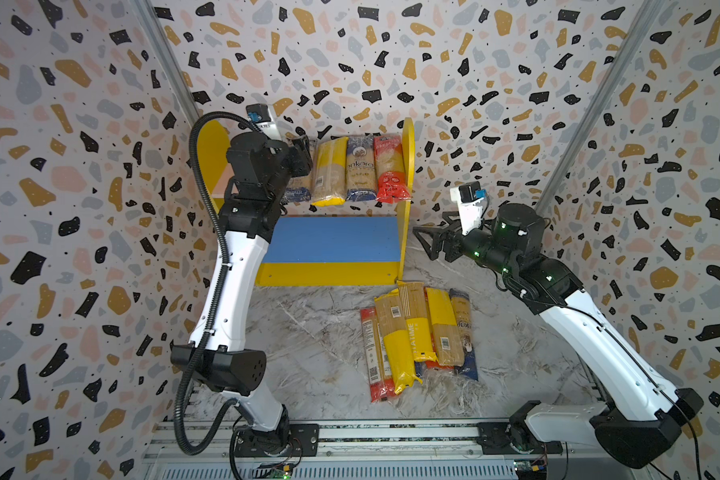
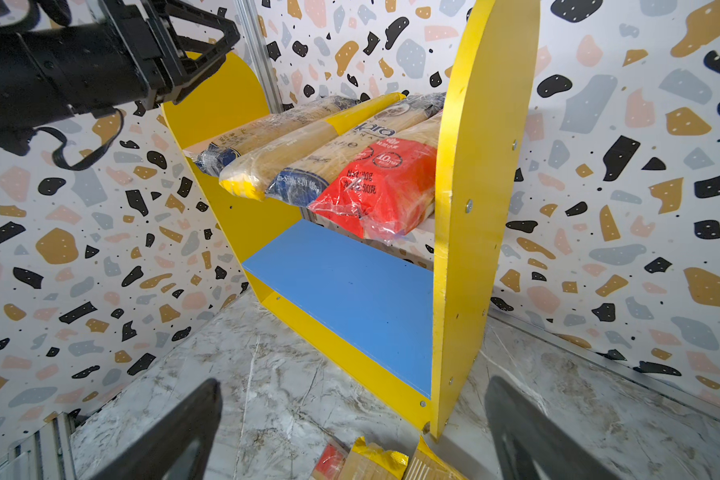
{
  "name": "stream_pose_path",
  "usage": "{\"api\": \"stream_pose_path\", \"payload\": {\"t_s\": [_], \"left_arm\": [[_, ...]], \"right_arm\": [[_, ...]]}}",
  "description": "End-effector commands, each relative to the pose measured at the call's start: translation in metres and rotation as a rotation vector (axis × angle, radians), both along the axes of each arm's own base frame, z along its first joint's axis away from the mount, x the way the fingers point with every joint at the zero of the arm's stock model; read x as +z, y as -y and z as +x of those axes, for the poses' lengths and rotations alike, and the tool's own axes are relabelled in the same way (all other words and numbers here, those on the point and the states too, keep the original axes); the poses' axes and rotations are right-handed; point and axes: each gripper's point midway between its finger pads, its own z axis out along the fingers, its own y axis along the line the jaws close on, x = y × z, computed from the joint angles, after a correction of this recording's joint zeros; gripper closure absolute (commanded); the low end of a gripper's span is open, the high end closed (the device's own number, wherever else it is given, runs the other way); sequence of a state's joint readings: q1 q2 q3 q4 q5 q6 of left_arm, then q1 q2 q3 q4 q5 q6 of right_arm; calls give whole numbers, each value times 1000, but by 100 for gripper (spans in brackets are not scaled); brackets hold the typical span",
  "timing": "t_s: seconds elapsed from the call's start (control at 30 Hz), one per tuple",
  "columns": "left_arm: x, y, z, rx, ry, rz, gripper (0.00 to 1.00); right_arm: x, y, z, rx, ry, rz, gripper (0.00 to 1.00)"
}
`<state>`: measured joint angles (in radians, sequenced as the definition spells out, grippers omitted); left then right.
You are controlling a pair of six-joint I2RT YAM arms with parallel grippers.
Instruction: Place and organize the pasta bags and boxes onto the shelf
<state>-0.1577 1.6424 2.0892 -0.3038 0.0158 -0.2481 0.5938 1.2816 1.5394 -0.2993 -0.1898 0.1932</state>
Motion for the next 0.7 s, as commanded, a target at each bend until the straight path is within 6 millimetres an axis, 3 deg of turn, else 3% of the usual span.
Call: {"api": "stream_pose_path", "payload": {"t_s": [0.0,0.1,0.3,0.5,0.67], "left_arm": [[27,-1,-33,-37,97,-60,37],[14,-2,-60,-60,114,-122,34],[-31,-3,-117,-71,90,-205,33],[-90,13,-159,-86,-16,-229,31],[-152,35,-181,-94,-148,-247,22]], "right_arm": [[15,6,-12,14,36,29,1],[12,6,-15,21,29,32,1],[-8,6,-23,48,-16,18,1],[-39,11,-37,59,-84,12,1],[-63,22,-51,35,-127,13,1]]}}
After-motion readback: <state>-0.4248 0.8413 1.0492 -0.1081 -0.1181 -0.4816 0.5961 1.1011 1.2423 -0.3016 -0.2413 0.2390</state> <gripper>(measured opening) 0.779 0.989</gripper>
